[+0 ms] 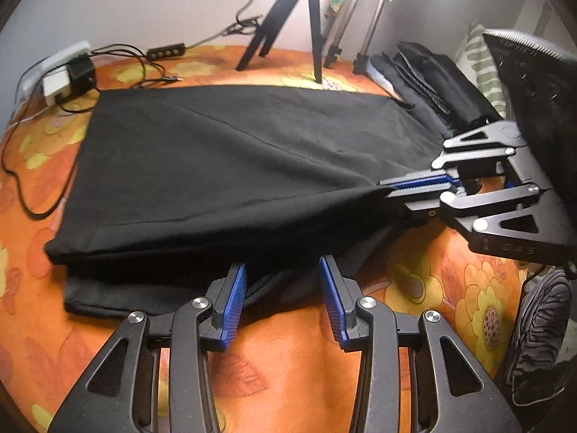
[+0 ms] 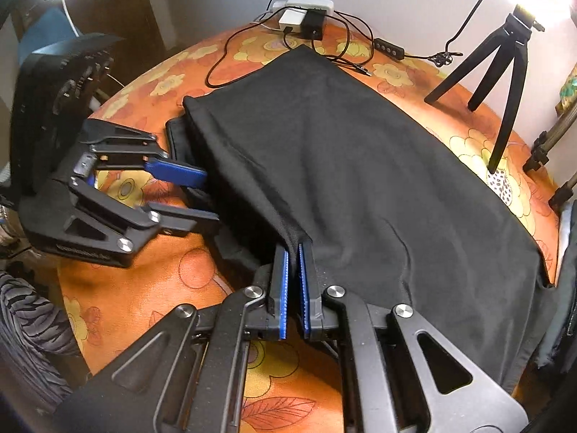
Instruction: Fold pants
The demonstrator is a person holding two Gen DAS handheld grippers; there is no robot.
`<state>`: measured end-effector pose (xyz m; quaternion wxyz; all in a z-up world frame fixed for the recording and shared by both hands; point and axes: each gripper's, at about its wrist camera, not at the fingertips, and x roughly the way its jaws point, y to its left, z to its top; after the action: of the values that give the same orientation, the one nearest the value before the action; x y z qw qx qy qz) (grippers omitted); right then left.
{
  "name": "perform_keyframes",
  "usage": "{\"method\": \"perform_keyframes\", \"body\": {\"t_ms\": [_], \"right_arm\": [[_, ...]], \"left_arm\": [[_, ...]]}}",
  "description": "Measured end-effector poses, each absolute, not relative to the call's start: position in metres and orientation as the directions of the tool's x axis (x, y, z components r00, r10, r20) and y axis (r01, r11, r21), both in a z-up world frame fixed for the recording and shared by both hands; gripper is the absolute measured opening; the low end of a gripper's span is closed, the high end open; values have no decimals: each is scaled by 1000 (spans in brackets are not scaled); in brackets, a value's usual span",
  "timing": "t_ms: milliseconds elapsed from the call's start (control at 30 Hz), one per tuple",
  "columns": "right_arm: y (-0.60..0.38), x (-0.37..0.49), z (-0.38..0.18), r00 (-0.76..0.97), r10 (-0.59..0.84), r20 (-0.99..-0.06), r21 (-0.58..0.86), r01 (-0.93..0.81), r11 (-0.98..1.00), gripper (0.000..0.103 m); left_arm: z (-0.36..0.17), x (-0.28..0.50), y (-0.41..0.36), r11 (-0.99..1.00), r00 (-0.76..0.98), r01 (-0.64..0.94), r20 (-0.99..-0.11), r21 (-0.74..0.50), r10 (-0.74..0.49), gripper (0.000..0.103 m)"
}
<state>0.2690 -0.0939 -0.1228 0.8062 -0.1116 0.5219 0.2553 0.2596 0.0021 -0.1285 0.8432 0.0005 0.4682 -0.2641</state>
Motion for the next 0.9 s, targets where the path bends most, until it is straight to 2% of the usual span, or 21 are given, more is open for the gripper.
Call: {"method": "perform_keyframes", "body": {"t_ms": [33, 67, 100, 133, 367, 700, 900], "right_arm": [[-94, 269, -122, 327, 293, -898, 83, -530, 844, 6], [-93, 268, -121, 328, 293, -898, 80, -533, 843, 6], [-93, 268, -121, 328, 294, -898, 80, -534, 841, 6], [-92, 267, -120, 327, 296, -898, 80, -539, 838, 6], [-89, 253, -124, 291, 302, -908, 74, -597, 799, 6], [-82, 238, -131, 279, 279, -919, 30, -655, 755, 6], [-79, 239, -134, 288, 259, -922, 5, -660, 751, 6]], "left_arm": [[-128, 259, 0, 857, 419, 454, -791, -243, -446, 38], [-128, 257, -3, 848, 408, 471, -791, -244, -455, 33], [-128, 256, -5, 842, 401, 480, -793, -244, -458, 14], [-129, 254, -7, 838, 396, 490, -795, -240, -459, 8], [-126, 229, 6, 814, 352, 499, -789, -297, -503, 8], [-99, 228, 71, 925, 518, 352, -794, -142, -319, 9], [-95, 246, 70, 934, 543, 330, -781, -138, -307, 9]]}}
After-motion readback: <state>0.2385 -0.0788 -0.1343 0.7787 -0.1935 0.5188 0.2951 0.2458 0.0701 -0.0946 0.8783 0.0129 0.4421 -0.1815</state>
